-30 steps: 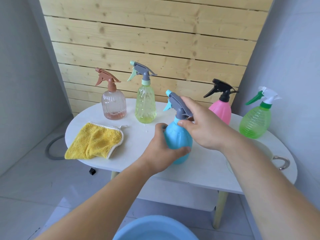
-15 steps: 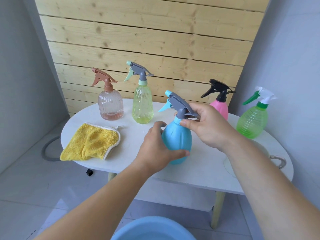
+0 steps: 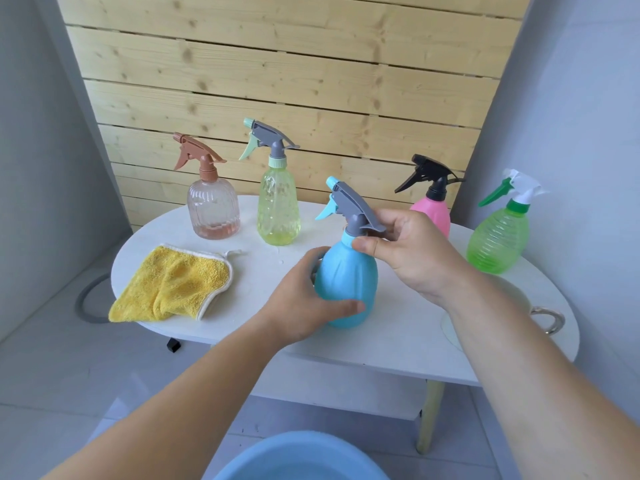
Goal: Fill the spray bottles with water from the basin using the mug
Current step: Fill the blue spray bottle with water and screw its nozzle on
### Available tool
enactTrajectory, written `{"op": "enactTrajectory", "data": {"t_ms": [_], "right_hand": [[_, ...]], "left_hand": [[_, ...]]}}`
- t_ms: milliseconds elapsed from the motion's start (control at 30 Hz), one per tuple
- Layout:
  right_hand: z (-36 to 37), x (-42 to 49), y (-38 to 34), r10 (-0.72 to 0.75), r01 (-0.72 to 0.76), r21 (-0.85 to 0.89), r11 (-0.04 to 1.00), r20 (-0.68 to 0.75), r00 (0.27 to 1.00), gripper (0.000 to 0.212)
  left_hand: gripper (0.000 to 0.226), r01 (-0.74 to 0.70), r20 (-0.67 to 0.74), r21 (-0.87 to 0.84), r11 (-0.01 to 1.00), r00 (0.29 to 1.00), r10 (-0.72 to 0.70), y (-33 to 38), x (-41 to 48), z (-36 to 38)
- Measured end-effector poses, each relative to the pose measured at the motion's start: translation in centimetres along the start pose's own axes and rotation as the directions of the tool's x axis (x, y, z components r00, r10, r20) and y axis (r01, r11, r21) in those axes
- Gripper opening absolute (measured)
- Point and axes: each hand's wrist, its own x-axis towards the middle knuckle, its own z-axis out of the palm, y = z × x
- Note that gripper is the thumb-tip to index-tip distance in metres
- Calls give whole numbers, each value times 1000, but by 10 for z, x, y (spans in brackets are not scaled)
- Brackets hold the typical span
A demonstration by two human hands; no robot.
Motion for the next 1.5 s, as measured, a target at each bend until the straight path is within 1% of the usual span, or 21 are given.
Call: {"op": "enactTrajectory", "data": {"t_ms": [67,200,267,300,367,400,433,500,533,600,667,733,833,967,1100,1167,1267,1333,1400,1467,1500], "right_hand": [[0,0,-1,7,-8,40,999,14,1000,23],[-1,-1,0,11,-13,61,998,33,999,26],[-2,-2,2,4,-5,45,999,26,1000,25],[-2,-2,2,0,-1,36,999,19,1000,24],[-1,-2,2,-7,7,24,1000,9,1000,23],[-1,-2,2,-11,11,19,1000,8,1000,23],[0,-2,2,-14,14,15,1000,9,1000,23],[-1,-2,2,-15,15,12,1000,10,1000,24],[-2,-2,3,-14,14,7,1000,7,1000,23],[-4,-2,5,-10,10,-14,1000,-3,1000,22],[-5,-3,4,-4,4,-15,1000,-12,1000,21],[-5,-3,4,-5,4,-21,1000,-18,1000,20],[-4,-4,4,-21,20,-47,999,-27,999,19],[0,-3,1,-58,52,-126,991,-49,997,15],[1,-3,1,-54,44,-128,991,-70,996,12],[0,-4,1,-35,26,-116,993,-76,996,14],[1,-9,0,-2,-15,-147,989,-113,994,19],[4,-13,1,64,-89,-177,980,-143,988,22],[4,-18,3,160,-197,-250,948,-160,974,41],[3,-23,5,273,-310,-333,891,-154,950,59],[3,-26,6,330,-361,-348,865,-148,932,61]], "left_hand": [[93,-8,-65,59,998,998,12,1,-1,3],[105,28,77,-61,998,997,-24,-4,3,2],[94,-18,65,-58,998,998,21,-1,4,-5],[91,-31,26,-6,1000,999,31,1,4,-5],[105,-7,-64,161,987,998,18,4,3,0],[116,4,-59,198,980,998,8,4,4,2],[122,20,-8,158,987,1000,-19,3,4,3],[114,55,119,-9,998,991,-54,3,4,-2],[104,44,129,-41,998,991,-38,1,6,-6],[85,-3,45,15,1000,999,2,2,6,-8],[89,-7,-60,103,995,998,14,4,3,-3],[101,-7,-47,133,991,999,14,4,2,2],[90,-39,47,62,997,998,36,5,2,1],[84,-47,-22,153,987,998,51,8,2,-2],[80,-46,-80,193,980,995,63,10,-1,4],[83,-54,-81,189,981,994,70,8,-2,6],[86,-63,6,202,977,998,63,7,-4,5],[101,-61,59,231,971,997,48,6,-5,2],[109,-40,66,233,972,998,26,5,-5,-2],[101,-42,61,208,977,998,30,5,-4,-5],[98,-46,55,202,978,998,36,4,-3,-5]]}}
